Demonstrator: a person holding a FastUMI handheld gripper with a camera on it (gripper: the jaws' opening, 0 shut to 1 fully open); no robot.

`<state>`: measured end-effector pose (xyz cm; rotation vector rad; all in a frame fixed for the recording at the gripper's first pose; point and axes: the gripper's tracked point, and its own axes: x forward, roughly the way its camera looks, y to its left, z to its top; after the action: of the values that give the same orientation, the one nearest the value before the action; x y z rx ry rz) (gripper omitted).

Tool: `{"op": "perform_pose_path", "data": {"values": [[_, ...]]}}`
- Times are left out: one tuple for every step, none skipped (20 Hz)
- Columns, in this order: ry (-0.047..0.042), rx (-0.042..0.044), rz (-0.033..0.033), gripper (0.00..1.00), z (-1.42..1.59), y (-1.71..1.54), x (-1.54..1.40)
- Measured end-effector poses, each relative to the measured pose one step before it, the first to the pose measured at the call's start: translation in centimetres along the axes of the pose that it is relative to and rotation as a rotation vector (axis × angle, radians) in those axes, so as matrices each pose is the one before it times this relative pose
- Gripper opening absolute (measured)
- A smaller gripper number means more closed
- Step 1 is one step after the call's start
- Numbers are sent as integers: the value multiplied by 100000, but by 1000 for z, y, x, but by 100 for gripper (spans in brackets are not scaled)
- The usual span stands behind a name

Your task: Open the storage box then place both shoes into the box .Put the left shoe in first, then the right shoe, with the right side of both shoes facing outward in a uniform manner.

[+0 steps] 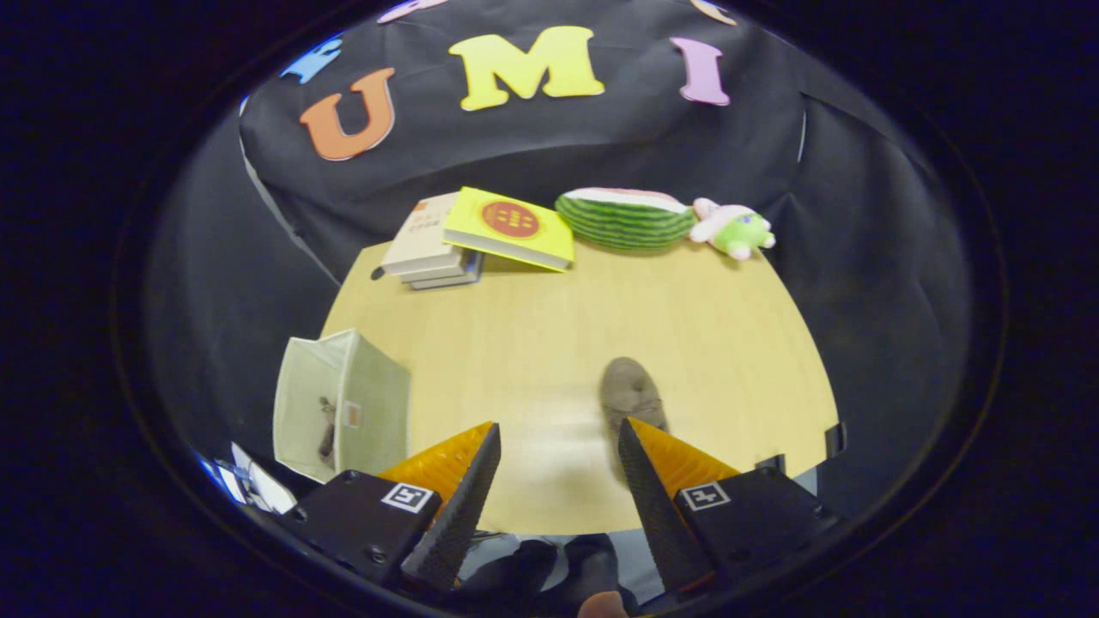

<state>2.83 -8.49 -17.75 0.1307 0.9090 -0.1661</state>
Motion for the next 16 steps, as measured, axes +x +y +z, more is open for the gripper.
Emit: {"op": "perform_pose_path", "data": {"values": [[2351,384,-681,89,-739,-1446,330],[3270,1092,515,89,-772,-1080,730],[3620,532,1214,89,-611,-1091,1068],[3023,43,158,89,-587,-981,968],[2245,-761,638,89,-191,-892,1178],[3392,-1286,718,89,-278,-748,1297],[2968,-523,359,89,-458,-760,1142],[3237,-1066,-153,90,-228,-591,1248],[2528,-821,296,89,-272,-352,1175],[2214,-838,487,89,-110,-136,1014],[1508,-207,842,89,-137,-144,1045],[1726,434,880,89,-108,-52,914],[1239,-25,385,89,-37,-309,924],[1801,-293,95,89,-156,-319,946],[2964,-184,1060,89,-411,-99,803],[2885,-689,1144,89,-318,-198,810]]}}
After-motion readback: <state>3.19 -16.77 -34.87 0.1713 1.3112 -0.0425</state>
